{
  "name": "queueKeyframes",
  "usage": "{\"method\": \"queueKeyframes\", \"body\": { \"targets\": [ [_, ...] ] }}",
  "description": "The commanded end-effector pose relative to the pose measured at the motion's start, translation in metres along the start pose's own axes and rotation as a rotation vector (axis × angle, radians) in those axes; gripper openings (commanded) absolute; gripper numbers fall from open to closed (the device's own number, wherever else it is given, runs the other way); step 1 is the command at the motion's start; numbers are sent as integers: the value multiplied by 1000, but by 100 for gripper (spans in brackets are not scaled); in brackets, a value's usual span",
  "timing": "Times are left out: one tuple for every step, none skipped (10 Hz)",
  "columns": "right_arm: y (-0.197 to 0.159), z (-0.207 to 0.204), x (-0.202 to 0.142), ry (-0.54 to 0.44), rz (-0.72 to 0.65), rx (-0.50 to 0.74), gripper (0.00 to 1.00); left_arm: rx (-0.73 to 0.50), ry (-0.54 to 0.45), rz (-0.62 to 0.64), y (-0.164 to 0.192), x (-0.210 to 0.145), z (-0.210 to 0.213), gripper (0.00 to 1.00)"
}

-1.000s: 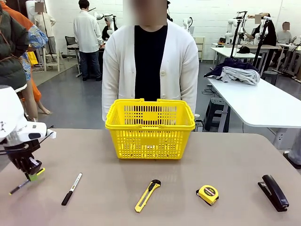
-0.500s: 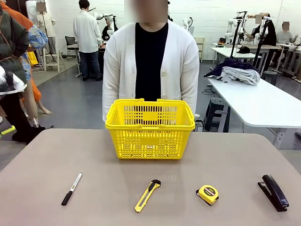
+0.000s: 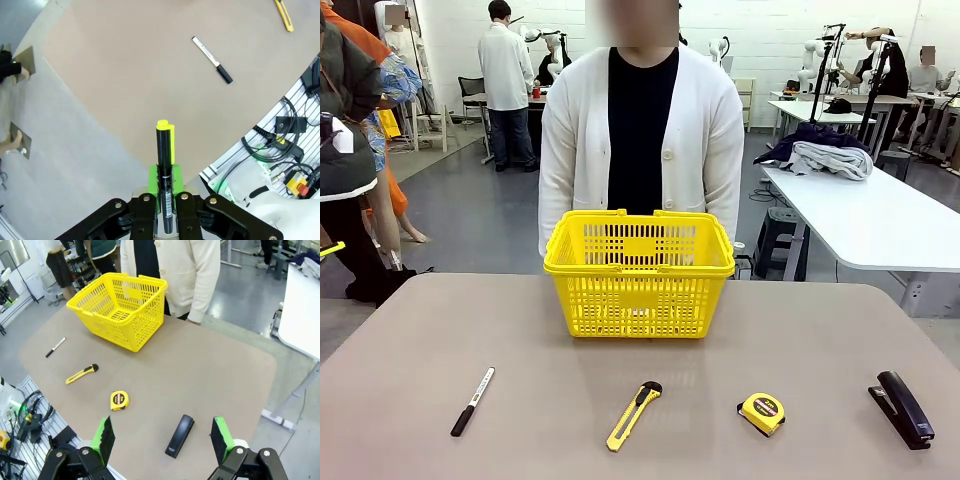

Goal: Place the items the person wants into the basket.
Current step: Pick up the item the person points to and place it in the Market Basket.

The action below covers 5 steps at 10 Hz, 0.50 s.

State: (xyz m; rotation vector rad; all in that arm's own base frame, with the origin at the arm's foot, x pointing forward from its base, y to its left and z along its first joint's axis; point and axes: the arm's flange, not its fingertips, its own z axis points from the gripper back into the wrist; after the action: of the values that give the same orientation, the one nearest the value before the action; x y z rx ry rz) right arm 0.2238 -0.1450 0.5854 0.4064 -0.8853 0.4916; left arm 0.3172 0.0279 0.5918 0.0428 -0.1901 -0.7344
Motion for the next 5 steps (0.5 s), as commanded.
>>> {"method": "queueKeyframes", "body": {
  "targets": [
    [0, -1, 1, -7, 0, 3, 100, 23, -15, 9, 0, -2, 4, 0],
    [0, -1, 1, -7, 0, 3, 100, 23, -15, 9, 0, -2, 4, 0],
    [0, -1, 1, -7, 0, 3, 100, 23, -15, 9, 0, -2, 4, 0],
    [0, -1, 1, -7, 0, 3, 100, 23, -15, 9, 0, -2, 4, 0],
    [0, -1, 1, -7, 0, 3, 100, 23, -15, 9, 0, -2, 4, 0]
  ]
}}
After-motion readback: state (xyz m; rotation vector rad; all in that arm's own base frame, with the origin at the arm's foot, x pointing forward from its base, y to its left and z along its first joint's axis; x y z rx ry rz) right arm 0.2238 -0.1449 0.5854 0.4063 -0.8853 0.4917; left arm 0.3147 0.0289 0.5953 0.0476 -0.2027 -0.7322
